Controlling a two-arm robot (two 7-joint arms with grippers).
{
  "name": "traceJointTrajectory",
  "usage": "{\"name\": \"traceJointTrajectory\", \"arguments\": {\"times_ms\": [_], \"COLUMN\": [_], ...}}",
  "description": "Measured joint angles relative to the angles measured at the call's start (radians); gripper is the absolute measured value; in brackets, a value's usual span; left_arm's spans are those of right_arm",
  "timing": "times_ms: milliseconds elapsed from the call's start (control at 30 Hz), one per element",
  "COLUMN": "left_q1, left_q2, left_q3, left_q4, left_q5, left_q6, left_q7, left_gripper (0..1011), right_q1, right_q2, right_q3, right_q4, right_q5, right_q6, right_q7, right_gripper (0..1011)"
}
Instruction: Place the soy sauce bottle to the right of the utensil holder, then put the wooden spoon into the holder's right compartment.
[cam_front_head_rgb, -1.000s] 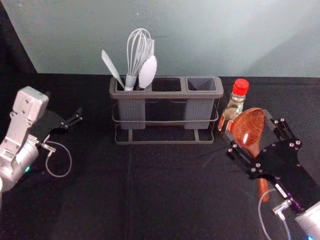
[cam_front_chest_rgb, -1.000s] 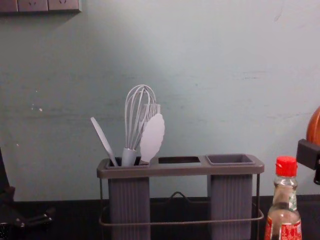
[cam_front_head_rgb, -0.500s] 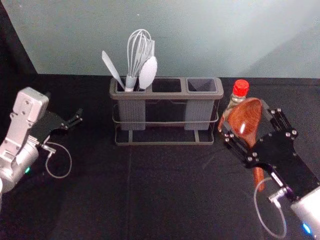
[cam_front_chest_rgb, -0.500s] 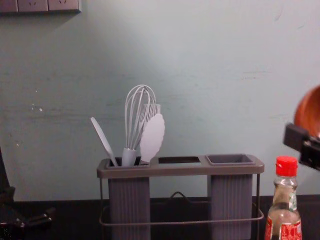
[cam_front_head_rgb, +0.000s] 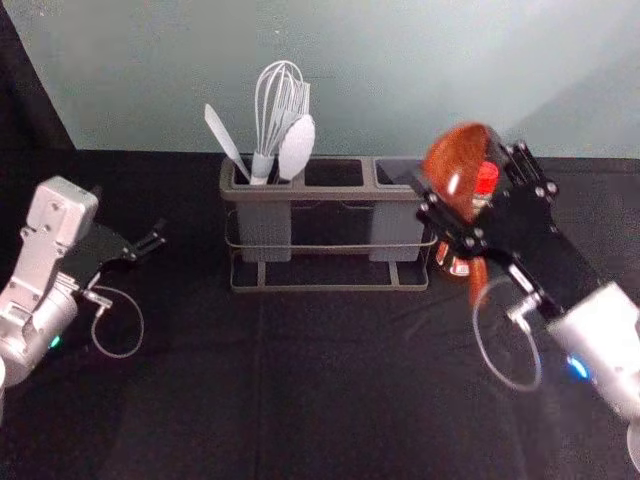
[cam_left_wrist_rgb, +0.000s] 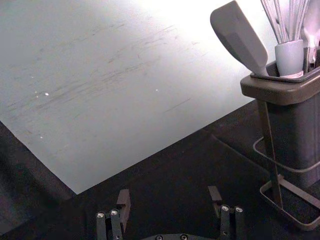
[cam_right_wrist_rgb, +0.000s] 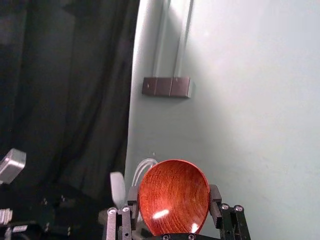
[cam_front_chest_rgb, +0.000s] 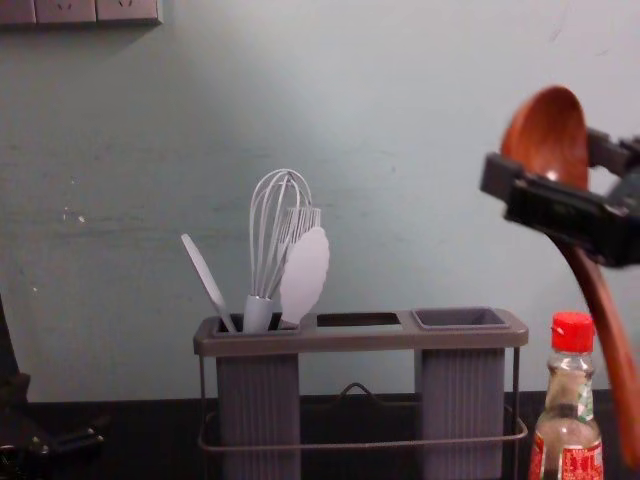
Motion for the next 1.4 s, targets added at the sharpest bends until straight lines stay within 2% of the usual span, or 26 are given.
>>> {"name": "traceJointTrajectory", "arguments": {"times_ms": [200,300,467,500,733,1100,1400], "left_q1": [0.0,0.0,0.0,0.0,0.0,0.0,0.0], "left_q2": [0.0,0.0,0.0,0.0,0.0,0.0,0.0], "left_q3": [0.0,0.0,0.0,0.0,0.0,0.0,0.0], "left_q4": [0.0,0.0,0.0,0.0,0.0,0.0,0.0], "left_q5": [0.0,0.0,0.0,0.0,0.0,0.0,0.0], "left_q6": [0.0,0.0,0.0,0.0,0.0,0.0,0.0], "left_q7": [0.0,0.0,0.0,0.0,0.0,0.0,0.0], "left_gripper": [1011,1011,1011,1011,1011,1011,1011], "right_q1": [0.12,0.161,0.261,0.261,0.379,0.483,0.522], "right_q2": [-0.012,-0.02,-0.05,-0.05,-0.099,-0.156,-0.186], "right_q3": [-0.032,-0.044,-0.071,-0.071,-0.096,-0.097,-0.096], "right_q4": [0.09,0.128,0.232,0.232,0.361,0.477,0.56], "right_q5": [0.033,0.041,0.054,0.054,0.061,0.084,0.097], "right_q6": [-0.03,-0.045,-0.088,-0.088,-0.125,-0.155,-0.182], "right_q7": [0.028,0.036,0.048,0.048,0.051,0.045,0.049], "right_gripper": [837,837,837,837,837,837,837]}}
